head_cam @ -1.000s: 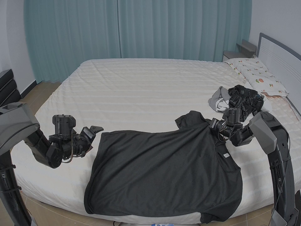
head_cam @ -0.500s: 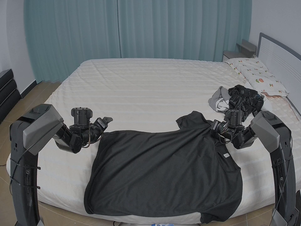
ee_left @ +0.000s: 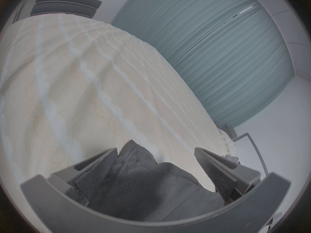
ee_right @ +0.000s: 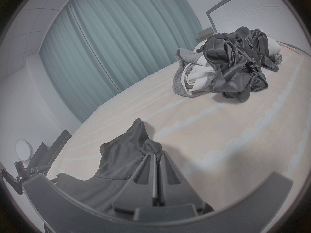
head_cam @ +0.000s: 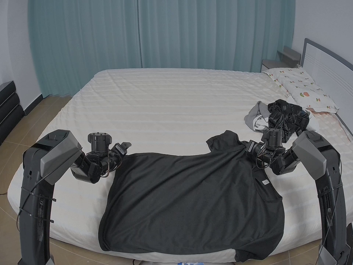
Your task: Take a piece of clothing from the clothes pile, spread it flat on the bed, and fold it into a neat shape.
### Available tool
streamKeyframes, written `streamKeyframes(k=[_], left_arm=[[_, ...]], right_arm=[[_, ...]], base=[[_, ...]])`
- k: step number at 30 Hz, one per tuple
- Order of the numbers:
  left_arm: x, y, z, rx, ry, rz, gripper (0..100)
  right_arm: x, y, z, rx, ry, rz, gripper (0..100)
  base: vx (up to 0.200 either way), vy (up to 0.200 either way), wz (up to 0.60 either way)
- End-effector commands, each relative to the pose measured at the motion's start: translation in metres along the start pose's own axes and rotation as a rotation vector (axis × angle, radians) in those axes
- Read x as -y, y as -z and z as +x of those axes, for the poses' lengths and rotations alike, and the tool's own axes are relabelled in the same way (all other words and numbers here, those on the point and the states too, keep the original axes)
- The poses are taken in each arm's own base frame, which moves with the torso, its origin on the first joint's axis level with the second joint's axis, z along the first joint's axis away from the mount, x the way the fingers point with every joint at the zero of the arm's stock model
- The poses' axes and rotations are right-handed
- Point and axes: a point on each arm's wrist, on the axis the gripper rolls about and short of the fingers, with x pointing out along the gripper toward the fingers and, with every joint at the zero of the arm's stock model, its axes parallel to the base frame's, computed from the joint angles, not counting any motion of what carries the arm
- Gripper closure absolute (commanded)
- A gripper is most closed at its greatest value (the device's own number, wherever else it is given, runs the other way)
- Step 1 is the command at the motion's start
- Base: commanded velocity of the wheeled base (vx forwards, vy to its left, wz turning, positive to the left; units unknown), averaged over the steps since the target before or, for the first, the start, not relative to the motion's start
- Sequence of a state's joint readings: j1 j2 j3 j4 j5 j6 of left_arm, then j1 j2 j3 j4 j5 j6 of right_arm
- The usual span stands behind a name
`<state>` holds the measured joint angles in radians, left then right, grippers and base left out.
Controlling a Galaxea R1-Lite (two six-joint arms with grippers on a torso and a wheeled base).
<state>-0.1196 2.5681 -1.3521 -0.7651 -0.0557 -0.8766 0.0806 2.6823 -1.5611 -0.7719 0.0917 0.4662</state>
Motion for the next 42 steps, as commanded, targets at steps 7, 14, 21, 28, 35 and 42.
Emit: streamKeyframes(k=[7, 14, 21, 28, 35, 42], left_arm=[[-0.008, 0.010, 0.006, -0.026, -0.017, 0.065, 0], [-0.006, 0.010, 0.007, -0.016, -0.011, 0.067, 100], [-0.002, 0.000, 0.010, 0.088, 0.013, 0.060, 100], [0.000, -0.006, 0.011, 0.151, 0.020, 0.030, 100], [-0.005, -0.010, 0.013, 0.168, 0.012, 0.011, 100], [-0.011, -0.013, 0.014, 0.179, -0.009, 0.007, 100]], right_arm=[[0.000, 0.000, 0.002, 0.003, -0.003, 0.000, 100], [0.001, 0.000, 0.002, 0.007, -0.003, 0.003, 100], [0.000, -0.005, 0.002, 0.041, -0.016, 0.019, 100], [0.003, -0.004, 0.011, 0.071, -0.013, 0.030, 100], [0.006, 0.002, 0.021, 0.117, -0.007, 0.027, 100], [0.007, -0.002, 0.032, 0.219, 0.002, 0.027, 100]], base=[[0.000, 0.000, 0.00], [0.000, 0.000, 0.00], [0.000, 0.000, 0.00], [0.000, 0.000, 0.00], [0.000, 0.000, 0.00], [0.000, 0.000, 0.00]])
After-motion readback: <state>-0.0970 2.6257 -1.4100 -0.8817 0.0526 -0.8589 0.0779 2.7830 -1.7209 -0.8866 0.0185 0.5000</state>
